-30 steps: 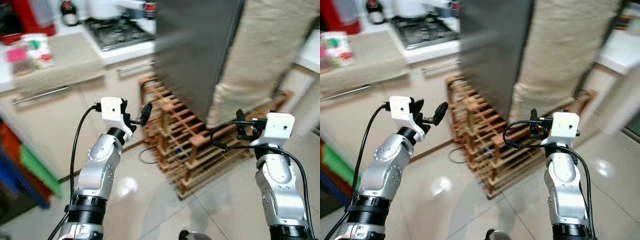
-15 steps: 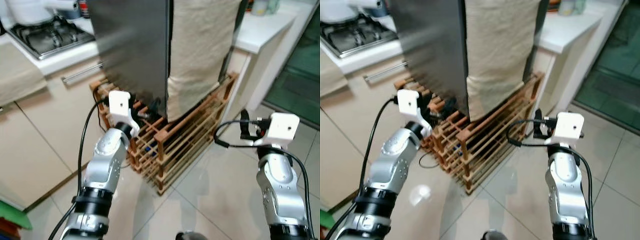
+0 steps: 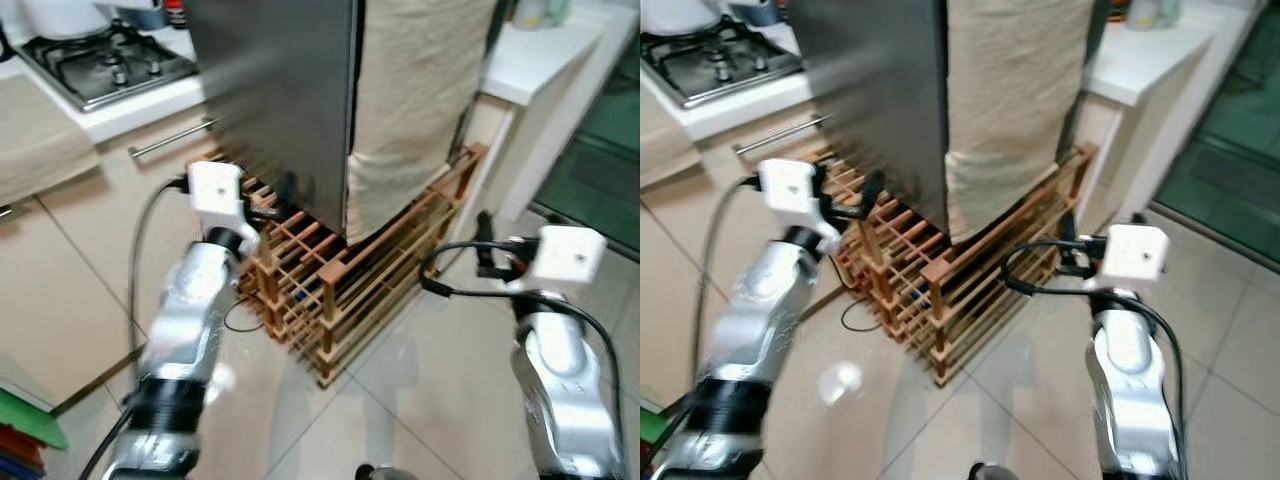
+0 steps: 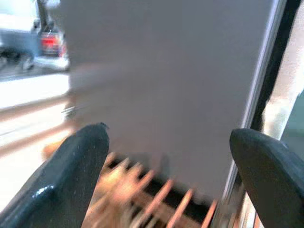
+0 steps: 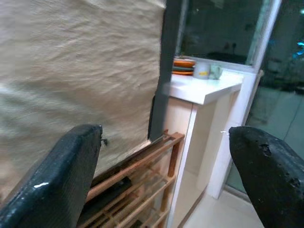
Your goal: Restocking fridge
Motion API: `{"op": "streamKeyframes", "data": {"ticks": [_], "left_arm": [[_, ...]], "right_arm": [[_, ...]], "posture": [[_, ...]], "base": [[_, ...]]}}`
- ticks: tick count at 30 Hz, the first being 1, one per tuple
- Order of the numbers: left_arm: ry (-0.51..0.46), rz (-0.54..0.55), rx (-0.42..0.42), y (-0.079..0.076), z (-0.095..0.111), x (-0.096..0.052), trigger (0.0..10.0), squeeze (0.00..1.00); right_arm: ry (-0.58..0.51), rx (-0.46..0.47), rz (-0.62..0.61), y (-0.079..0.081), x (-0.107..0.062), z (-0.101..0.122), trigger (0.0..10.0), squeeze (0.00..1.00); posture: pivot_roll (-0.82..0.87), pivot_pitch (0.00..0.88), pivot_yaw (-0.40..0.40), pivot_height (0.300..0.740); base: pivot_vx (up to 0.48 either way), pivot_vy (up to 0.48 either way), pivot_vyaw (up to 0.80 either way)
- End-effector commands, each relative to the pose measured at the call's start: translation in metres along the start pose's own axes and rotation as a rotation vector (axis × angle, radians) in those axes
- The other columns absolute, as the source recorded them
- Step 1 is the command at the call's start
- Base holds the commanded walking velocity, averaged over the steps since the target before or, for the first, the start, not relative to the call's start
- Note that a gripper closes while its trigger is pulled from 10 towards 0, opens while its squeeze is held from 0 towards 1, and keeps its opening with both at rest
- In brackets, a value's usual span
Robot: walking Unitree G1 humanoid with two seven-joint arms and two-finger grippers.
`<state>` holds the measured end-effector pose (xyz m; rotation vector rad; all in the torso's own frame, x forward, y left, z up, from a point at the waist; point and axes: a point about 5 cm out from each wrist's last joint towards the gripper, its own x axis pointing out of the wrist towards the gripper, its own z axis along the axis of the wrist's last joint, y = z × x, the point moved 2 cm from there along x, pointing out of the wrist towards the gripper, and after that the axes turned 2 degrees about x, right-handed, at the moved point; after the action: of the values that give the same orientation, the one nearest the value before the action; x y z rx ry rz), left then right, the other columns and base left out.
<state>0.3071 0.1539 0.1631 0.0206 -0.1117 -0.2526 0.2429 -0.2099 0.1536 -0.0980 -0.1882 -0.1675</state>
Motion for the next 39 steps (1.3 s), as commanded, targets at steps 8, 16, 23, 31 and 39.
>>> {"op": "streamKeyframes", "data": {"ticks": [8,16,23,31,39], "left_arm": [[-0.105,-0.213,-0.015,-0.048,0.025,-0.012,10.0,0.00],[-0.111,-0.119,-0.058,-0.034,0.035,0.007,10.0,0.00],[-0.097,-0.041,-0.142,-0.025,0.034,0.015,10.0,0.00],[-0.121,-0.046,-0.141,-0.026,0.042,0.022,10.0,0.00],[-0.067,-0.067,-0.128,-0.027,0.034,0.031,10.0,0.00]], "right_arm": [[0.041,0.029,-0.092,-0.017,0.001,0.001,10.0,0.00],[0.044,0.028,-0.067,-0.011,0.009,0.004,10.0,0.00],[0.053,0.034,-0.037,-0.007,0.014,0.002,10.0,0.00],[0.039,0.041,-0.004,0.000,0.022,0.003,10.0,0.00],[0.051,0.034,0.013,0.003,0.024,0.000,10.0,0.00]], "posture": [[-0.10,0.000,0.021,0.740],[-0.12,0.000,0.038,0.740],[-0.12,0.000,0.041,0.740],[-0.11,0.000,0.039,0.740],[-0.12,0.000,0.042,0.740]], "base": [[0.088,0.000,0.00],[0.480,0.000,0.00],[0.461,0.000,0.00],[0.153,0.095,0.00],[0.000,0.000,-0.55]]}}
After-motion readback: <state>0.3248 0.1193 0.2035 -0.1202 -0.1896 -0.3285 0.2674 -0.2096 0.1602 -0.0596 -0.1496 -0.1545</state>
